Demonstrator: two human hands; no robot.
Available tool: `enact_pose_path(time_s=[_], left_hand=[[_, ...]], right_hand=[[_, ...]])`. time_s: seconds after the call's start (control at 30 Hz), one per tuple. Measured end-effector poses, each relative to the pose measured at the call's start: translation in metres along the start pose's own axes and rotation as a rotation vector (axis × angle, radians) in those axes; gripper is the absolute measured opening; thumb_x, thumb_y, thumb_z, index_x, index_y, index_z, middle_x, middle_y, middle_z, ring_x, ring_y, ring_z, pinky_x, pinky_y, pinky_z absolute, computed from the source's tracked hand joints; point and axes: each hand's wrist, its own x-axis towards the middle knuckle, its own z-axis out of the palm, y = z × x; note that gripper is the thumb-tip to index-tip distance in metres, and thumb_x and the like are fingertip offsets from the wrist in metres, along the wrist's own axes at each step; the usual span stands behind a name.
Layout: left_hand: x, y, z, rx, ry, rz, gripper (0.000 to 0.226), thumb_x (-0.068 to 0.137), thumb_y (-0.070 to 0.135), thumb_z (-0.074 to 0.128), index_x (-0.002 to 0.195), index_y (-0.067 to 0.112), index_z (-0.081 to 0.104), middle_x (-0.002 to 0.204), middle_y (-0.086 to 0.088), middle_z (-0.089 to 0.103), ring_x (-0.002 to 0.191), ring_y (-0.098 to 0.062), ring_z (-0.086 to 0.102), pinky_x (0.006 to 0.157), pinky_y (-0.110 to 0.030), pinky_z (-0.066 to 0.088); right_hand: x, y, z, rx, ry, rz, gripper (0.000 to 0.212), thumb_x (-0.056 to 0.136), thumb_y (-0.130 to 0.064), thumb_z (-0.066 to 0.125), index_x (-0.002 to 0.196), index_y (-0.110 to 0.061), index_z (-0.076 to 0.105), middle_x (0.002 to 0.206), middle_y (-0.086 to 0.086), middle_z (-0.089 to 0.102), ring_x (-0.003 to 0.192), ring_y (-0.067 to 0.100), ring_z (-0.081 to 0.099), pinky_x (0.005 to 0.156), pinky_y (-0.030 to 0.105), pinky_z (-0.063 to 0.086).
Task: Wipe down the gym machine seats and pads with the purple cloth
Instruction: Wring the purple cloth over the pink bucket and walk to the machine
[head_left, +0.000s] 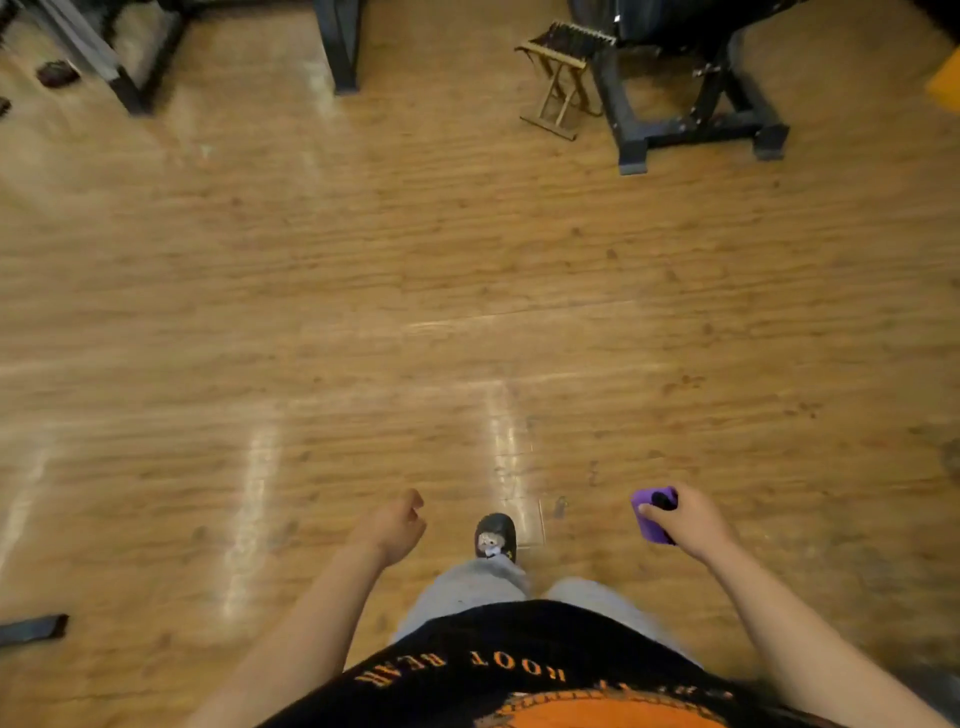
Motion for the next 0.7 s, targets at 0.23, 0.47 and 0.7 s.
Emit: enact_pose_path(time_s=[0.23, 0.47, 0.7], left_hand=[[0.128, 0.093, -0.133, -0.013, 0.048, 0.082, 0.029, 0.098, 0.025, 0.044, 0.124, 0.015, 0.052, 0.119, -0.009, 0.062, 0.102, -0.028, 0.060, 0.081, -0.031, 0.047], [0.242, 0.170, -0.186, -0.096, -0.067, 0.069, 0.022, 0.098, 0.023, 0.044, 0.120, 0.023, 0.050, 0.106, -0.002, 0.062, 0.089, -0.020, 0.057, 0.073, -0.027, 0.044], [0.366, 0.255, -0.318, -0.324, 0.080, -0.041, 0.016, 0.094, 0.007, 0.051, 0.088, 0.021, 0.048, 0.093, -0.014, 0.058, 0.083, -0.028, 0.055, 0.080, -0.037, 0.047]], right_hand=[[0.111, -0.073, -0.081, 0.154, 0.173, 0.042, 0.024, 0.082, -0.035, 0.070, 0.088, -0.017, 0.057, 0.083, 0.007, 0.065, 0.081, 0.030, 0.061, 0.071, 0.039, 0.047], [0.243, -0.114, -0.130, 0.123, -0.013, 0.158, 0.021, 0.083, -0.038, 0.070, 0.080, -0.022, 0.056, 0.087, 0.005, 0.067, 0.081, 0.024, 0.061, 0.074, 0.038, 0.049], [0.445, -0.242, -0.315, 0.095, 0.194, 0.020, 0.027, 0.083, -0.039, 0.070, 0.094, -0.017, 0.059, 0.099, 0.014, 0.068, 0.093, 0.033, 0.063, 0.074, 0.037, 0.047]])
